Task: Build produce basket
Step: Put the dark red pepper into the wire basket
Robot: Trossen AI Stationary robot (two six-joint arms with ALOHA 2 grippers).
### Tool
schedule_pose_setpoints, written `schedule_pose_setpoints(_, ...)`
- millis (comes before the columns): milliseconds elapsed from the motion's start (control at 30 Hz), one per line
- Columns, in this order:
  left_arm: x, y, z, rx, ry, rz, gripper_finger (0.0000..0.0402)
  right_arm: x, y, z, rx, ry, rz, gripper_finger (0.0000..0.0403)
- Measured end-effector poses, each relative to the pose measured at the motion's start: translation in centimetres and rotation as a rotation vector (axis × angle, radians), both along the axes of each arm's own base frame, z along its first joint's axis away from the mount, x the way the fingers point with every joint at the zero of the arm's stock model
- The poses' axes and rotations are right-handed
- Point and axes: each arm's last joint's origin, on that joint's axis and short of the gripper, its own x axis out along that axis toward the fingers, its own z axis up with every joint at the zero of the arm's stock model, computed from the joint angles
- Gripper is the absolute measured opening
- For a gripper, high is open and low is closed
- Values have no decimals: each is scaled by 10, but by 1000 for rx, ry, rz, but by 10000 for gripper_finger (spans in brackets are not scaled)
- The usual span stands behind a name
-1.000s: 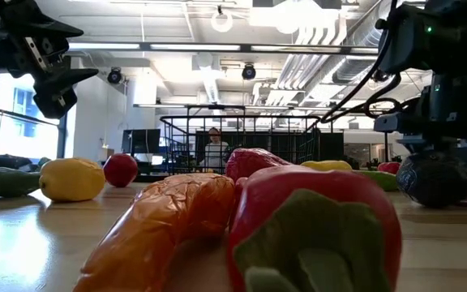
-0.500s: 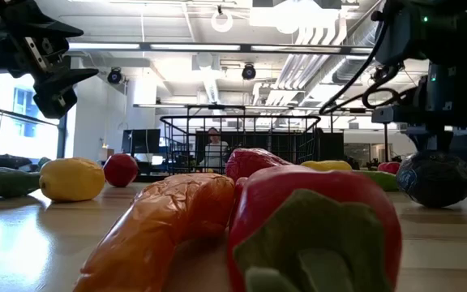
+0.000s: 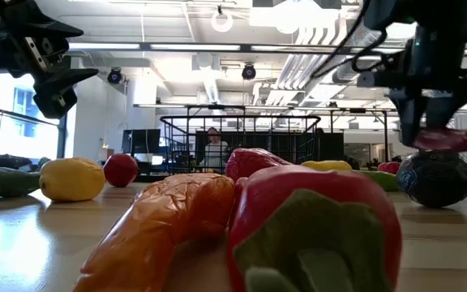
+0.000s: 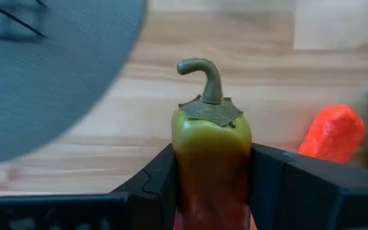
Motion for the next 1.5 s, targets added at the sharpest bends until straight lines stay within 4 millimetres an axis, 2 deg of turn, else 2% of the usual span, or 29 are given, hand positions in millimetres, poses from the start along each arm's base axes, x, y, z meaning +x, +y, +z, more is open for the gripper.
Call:
schedule_pose_setpoints(267,0,0,0,0,0,1,241,17,-2,34,-104,-136,-12,113)
schedule_pose_setpoints(433,0,1,0,0,0,38,241,25,-9,51,-163,-188,-4,113)
schedule_pose_setpoints(733,0,4,0,-103,-13,131,241,44,-26,88,-320,-315,59,113)
schedule_pose_setpoints(1000,-1,5,10,-113,-113,154,241,68,-52,113,-552,-441,153,113)
schedule_pose_setpoints(1233,-3,6,19,-107,-162,204,241,79,-83,130,-747,-424,261,113)
schedule_pose_setpoints(1500,-7,7,45,-4,-202,245,241,78,-110,131,-769,-365,317,112)
